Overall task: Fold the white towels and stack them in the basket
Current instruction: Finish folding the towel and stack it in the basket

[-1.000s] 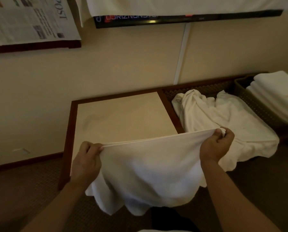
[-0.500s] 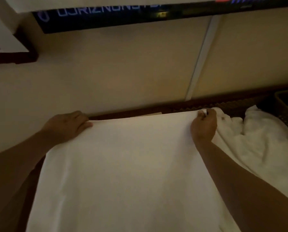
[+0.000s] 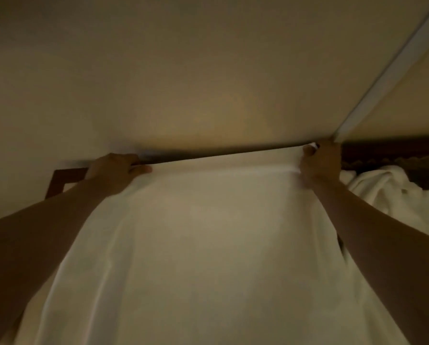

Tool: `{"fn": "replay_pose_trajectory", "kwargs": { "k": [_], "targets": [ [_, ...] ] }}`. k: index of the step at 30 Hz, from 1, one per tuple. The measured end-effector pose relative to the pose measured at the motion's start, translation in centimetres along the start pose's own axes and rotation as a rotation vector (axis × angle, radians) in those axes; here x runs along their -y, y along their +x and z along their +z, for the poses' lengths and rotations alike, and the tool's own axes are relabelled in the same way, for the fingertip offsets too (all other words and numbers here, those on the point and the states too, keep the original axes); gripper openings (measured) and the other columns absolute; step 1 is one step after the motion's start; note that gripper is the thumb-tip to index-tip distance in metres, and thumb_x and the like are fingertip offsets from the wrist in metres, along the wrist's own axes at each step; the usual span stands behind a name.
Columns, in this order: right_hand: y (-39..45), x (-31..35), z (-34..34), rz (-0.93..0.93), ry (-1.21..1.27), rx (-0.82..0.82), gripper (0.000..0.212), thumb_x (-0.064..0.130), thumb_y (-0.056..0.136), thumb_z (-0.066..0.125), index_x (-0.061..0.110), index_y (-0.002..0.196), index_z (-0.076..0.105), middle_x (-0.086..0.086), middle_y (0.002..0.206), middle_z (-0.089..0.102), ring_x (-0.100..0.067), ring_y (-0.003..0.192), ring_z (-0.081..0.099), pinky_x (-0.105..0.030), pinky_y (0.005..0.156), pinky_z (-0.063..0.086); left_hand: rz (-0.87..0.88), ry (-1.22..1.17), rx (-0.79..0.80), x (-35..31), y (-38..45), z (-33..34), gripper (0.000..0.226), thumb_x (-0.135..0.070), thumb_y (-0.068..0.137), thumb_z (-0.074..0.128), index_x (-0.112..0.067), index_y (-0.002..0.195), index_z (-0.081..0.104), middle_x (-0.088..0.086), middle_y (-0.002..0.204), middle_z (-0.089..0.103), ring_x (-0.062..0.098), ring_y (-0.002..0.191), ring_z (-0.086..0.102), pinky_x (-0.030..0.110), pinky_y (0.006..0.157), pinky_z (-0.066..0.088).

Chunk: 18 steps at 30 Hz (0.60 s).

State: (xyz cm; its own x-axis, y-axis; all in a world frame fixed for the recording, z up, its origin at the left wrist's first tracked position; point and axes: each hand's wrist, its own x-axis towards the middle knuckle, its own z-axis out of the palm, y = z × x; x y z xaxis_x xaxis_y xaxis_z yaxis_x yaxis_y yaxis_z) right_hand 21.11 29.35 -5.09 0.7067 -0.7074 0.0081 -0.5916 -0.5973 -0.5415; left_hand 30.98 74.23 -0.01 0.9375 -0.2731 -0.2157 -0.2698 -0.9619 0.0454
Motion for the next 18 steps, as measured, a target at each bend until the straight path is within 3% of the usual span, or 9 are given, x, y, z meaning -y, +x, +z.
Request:
{"fn": "replay_pose_trajectory", "kwargs": {
  "k": [2,4,6,8,10,12,15,16,18],
  "targets": [
    [-1.8,1.5,-0.2,0.042,-0.169,-0.120,0.044,0.025,0.095,0.055,0.005,0.134,0.049,-0.025,0.142,0.044,-0.045,0.128,0.041,-0.055,0.100,0.036,-0.023,-0.127,-0.027,0.9,-1.0,0.4,0.053,-0.068,0.095,0.047,-0.020,0.098,0.069,0.013,0.103,0.071,0.036,0.099,0.065,0.041,0.082,0.048],
    [-5.9,4.4,0.5,-0.159,-0.208,-0.166,0.050,0.032,0.091,0.051,0.013,0.136,0.047,-0.019,0.146,0.044,-0.041,0.131,0.043,-0.055,0.096,0.037,-0.070,-0.278,-0.033,2.3,-1.9,0.5,0.052,-0.064,0.094,0.051,-0.016,0.088,0.071,0.009,0.094,0.072,0.032,0.094,0.066,0.039,0.082,0.049],
    [-12.0,8.6,3.2,-0.488,-0.167,-0.014,0.050,0.039,0.089,0.042,0.017,0.133,0.055,-0.014,0.144,0.051,-0.038,0.133,0.047,-0.056,0.097,0.039,-0.157,-0.396,0.005,4.1,-2.7,0.3,0.048,-0.059,0.096,0.055,-0.016,0.090,0.074,0.007,0.096,0.073,0.027,0.096,0.067,0.038,0.085,0.051],
    [-17.8,12.9,6.2,-0.695,-0.179,0.291,0.055,0.048,0.095,0.030,0.027,0.141,0.052,-0.008,0.157,0.040,-0.035,0.146,0.032,-0.063,0.109,0.028,-0.248,-0.575,0.071,5.4,-3.5,-0.6,0.039,-0.056,0.093,0.061,-0.020,0.091,0.075,0.001,0.097,0.072,0.020,0.095,0.067,0.032,0.081,0.052],
    [-21.0,15.3,8.5,-0.695,-0.278,0.561,0.061,0.058,0.101,0.016,0.035,0.158,0.020,0.000,0.170,0.000,-0.033,0.155,-0.005,-0.065,0.118,0.000,-0.244,-0.621,0.190,6.3,-3.8,-2.0,0.034,-0.060,0.084,0.066,-0.028,0.090,0.074,-0.010,0.095,0.069,0.009,0.092,0.065,0.019,0.071,0.047],
    [-22.2,16.5,9.7,-0.633,-0.339,0.584,0.065,0.062,0.101,0.010,0.036,0.160,-0.003,0.003,0.167,-0.021,-0.032,0.152,-0.023,-0.064,0.117,-0.012,-0.147,-0.486,0.358,8.6,-4.1,-3.5,0.051,-0.076,0.065,0.067,-0.036,0.095,0.070,-0.017,0.098,0.066,0.002,0.090,0.063,0.017,0.071,0.046],
    [-22.4,16.4,10.1,-0.613,-0.380,0.521,0.066,0.063,0.101,0.008,0.038,0.159,-0.011,0.005,0.166,-0.023,-0.030,0.152,-0.025,-0.064,0.118,-0.010,-0.023,-0.264,0.573,12.8,-4.0,-4.8,0.097,-0.099,0.034,0.063,-0.029,0.101,0.075,-0.011,0.101,0.072,0.006,0.091,0.066,0.029,0.084,0.055],
    [-22.6,16.9,10.0,-0.616,-0.392,0.515,0.066,0.063,0.100,0.007,0.038,0.158,-0.011,0.006,0.166,-0.022,-0.029,0.152,-0.024,-0.064,0.118,-0.009,-0.005,-0.248,0.581,14.2,-3.6,-5.2,0.099,-0.099,0.034,0.064,-0.026,0.101,0.076,-0.009,0.102,0.073,0.008,0.090,0.067,0.030,0.084,0.055],
    [-22.6,16.9,9.7,-0.611,-0.415,0.512,0.065,0.064,0.100,0.007,0.040,0.158,-0.010,0.008,0.167,-0.019,-0.028,0.153,-0.021,-0.064,0.119,-0.007,0.022,-0.197,0.473,15.1,-2.3,-5.5,0.078,-0.084,0.058,0.072,-0.022,0.105,0.076,-0.008,0.107,0.070,0.012,0.092,0.065,0.028,0.079,0.049]
  ]
}}
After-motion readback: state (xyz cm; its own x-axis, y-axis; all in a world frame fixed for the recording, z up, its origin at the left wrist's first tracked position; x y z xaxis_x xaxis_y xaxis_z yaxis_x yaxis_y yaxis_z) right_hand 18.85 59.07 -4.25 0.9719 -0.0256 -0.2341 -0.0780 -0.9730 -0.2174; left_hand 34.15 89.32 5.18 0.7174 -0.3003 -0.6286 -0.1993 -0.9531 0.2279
